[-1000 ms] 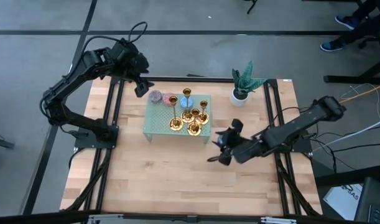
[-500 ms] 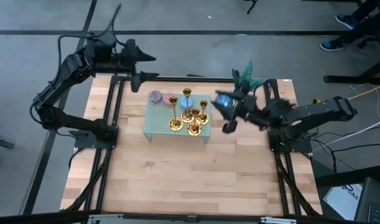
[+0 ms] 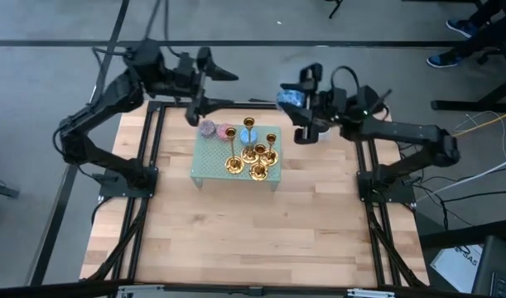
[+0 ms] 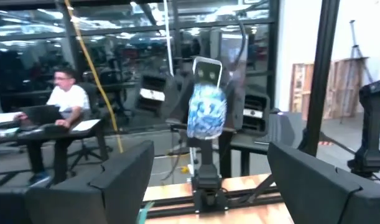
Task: Pick & Place candle stick holders
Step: Put the blue scented candle on the shelf
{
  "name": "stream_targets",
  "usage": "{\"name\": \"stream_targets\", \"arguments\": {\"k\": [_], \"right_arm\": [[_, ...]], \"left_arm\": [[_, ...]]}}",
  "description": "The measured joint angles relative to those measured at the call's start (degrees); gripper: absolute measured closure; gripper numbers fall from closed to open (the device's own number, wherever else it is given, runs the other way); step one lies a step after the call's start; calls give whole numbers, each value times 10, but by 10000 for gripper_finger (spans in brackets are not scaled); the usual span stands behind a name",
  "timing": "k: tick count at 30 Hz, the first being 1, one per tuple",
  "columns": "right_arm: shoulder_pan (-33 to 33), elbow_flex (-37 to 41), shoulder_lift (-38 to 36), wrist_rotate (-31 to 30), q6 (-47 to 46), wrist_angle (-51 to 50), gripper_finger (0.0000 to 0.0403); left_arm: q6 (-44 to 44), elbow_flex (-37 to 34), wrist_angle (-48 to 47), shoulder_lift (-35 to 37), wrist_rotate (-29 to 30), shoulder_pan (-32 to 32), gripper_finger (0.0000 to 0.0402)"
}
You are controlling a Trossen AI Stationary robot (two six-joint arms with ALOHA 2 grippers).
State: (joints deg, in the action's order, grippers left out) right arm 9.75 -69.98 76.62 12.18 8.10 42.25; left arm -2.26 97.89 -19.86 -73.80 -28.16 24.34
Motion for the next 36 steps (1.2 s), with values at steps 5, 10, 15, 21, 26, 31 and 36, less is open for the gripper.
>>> {"name": "stream_targets", "arguments": {"k": [5,10,15,21,26,31,36], "right_arm": [[26,-112,74,129,0,-31,228],[46,-173,122,184,4,-48,228],[59,-184,138,192,0,-34,228],[68,-184,145,191,-1,-24,228],[69,-184,160,190,-1,-4,228],[69,-184,165,191,-5,6,228],[74,-184,165,191,-17,6,228]], "left_arm": [[0,0,42,-42,1,-25,89],[0,0,74,-72,28,-38,89],[-1,0,101,-76,74,-37,89],[-6,0,114,-76,71,-38,89],[-7,0,131,-89,67,-41,89],[-6,0,127,-105,66,-42,94],[-10,0,127,-102,72,-40,132]]}}
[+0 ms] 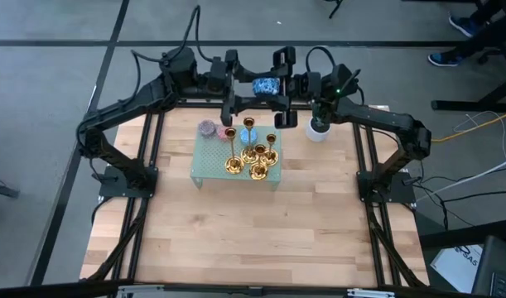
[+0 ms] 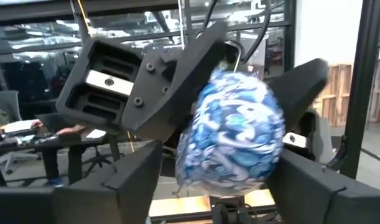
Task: Pick & Place candle stick holders
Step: Put the blue scented candle on the shelf
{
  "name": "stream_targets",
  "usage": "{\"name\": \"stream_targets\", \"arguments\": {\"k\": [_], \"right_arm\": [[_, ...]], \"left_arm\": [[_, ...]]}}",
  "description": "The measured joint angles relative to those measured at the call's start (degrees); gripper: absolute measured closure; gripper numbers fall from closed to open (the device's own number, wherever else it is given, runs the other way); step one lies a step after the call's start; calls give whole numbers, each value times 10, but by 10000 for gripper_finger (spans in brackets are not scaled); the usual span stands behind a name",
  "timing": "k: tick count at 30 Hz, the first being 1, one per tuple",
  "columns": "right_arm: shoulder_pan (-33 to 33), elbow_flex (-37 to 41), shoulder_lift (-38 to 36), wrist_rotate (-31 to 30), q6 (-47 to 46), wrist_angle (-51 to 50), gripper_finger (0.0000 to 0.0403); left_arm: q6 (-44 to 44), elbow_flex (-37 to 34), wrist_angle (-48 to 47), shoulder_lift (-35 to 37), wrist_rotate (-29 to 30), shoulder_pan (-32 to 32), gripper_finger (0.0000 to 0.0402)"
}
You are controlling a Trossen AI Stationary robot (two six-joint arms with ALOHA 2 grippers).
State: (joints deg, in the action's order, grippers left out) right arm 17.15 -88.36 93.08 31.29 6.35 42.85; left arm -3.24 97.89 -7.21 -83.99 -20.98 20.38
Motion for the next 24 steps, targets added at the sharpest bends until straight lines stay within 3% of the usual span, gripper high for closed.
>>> {"name": "stream_targets", "arguments": {"k": [7,16,24], "right_arm": [[3,0,-1,-11,-11,-5,228],[3,0,-1,-30,-30,-9,118],[23,0,-28,-32,-38,-94,117]], "left_arm": [[-18,0,3,7,4,0,221],[-24,0,-3,9,28,0,229],[-128,0,-96,63,106,0,229]]}}
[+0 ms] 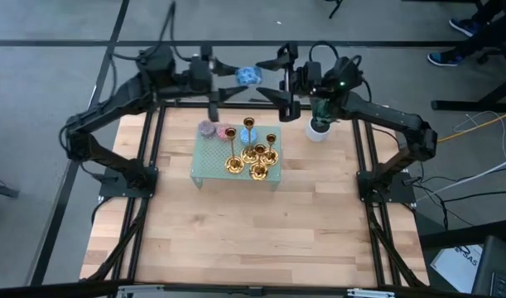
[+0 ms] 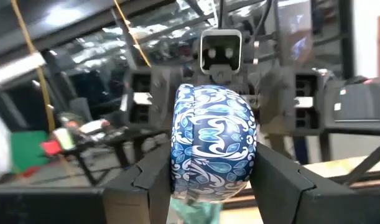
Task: Pick & Place candle stick holders
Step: Put the blue scented candle on the shelf
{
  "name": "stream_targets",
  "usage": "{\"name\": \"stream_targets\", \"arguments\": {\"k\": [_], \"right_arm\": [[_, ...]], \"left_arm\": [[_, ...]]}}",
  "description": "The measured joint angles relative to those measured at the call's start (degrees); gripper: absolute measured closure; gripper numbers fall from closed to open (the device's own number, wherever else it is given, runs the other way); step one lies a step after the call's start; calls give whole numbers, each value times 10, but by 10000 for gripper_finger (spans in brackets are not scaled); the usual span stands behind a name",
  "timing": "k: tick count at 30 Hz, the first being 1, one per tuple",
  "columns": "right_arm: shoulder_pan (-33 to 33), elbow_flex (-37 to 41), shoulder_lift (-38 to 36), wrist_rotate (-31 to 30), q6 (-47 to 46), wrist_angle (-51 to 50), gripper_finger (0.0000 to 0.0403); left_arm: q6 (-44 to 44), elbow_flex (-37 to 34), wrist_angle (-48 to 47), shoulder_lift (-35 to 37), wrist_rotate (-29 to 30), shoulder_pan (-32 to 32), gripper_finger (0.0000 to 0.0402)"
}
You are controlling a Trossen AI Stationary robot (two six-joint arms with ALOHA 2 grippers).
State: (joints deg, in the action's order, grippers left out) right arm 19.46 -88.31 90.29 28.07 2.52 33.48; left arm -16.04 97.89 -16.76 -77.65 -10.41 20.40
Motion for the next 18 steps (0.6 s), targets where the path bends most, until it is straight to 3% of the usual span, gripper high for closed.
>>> {"name": "stream_targets", "arguments": {"k": [7,11,18], "right_arm": [[14,0,-11,0,134,-113,129],[10,0,-11,-42,215,-164,130],[9,0,-11,-35,220,-169,130]], "left_arm": [[-101,0,-77,35,28,0,229],[-113,0,-86,31,19,0,229],[-118,0,-102,29,6,0,229]]}}
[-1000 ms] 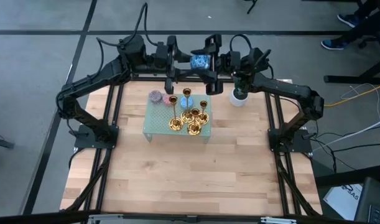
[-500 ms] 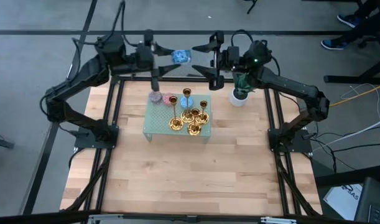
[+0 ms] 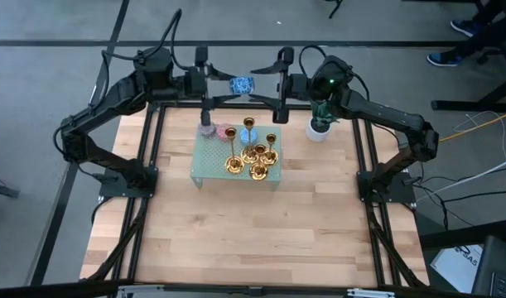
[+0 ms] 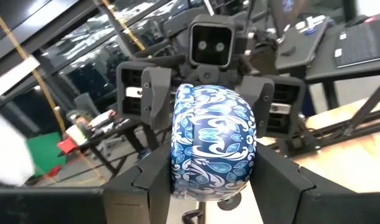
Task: Pick & Place candle stick holders
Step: Put the blue scented candle on the shelf
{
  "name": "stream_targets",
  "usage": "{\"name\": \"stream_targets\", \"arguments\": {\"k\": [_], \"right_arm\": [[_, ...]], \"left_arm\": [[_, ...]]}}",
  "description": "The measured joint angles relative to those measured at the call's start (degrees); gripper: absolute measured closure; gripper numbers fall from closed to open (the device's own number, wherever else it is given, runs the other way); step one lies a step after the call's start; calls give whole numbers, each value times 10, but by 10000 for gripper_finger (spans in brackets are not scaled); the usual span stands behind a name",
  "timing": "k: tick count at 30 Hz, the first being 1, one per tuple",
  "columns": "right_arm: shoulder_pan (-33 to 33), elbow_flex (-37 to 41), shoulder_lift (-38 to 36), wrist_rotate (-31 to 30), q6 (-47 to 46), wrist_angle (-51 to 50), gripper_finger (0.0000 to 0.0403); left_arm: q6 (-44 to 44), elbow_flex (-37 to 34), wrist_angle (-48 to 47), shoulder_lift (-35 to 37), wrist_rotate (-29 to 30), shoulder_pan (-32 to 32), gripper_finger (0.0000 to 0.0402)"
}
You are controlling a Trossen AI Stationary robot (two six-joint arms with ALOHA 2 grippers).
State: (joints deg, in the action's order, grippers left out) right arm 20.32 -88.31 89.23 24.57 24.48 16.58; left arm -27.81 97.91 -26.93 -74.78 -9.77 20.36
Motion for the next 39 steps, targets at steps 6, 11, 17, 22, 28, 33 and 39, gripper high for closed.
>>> {"name": "stream_targets", "arguments": {"k": [6,11,17,22,28,33,39], "right_arm": [[0,0,0,35,0,-2,132],[0,0,0,36,0,-4,173],[0,0,0,39,0,-17,229],[1,0,-11,30,18,-42,229],[10,0,-68,-36,93,-146,229],[12,2,-123,-154,179,-294,229],[12,79,-191,-257,230,-393,229]], "left_arm": [[2,0,1,-8,-19,0,229],[9,0,1,-14,-19,0,229],[22,0,0,-14,-11,0,229],[46,0,-1,-14,21,-1,186],[74,0,3,-9,83,0,127],[73,0,3,3,108,0,123],[72,0,2,15,124,0,124]]}}
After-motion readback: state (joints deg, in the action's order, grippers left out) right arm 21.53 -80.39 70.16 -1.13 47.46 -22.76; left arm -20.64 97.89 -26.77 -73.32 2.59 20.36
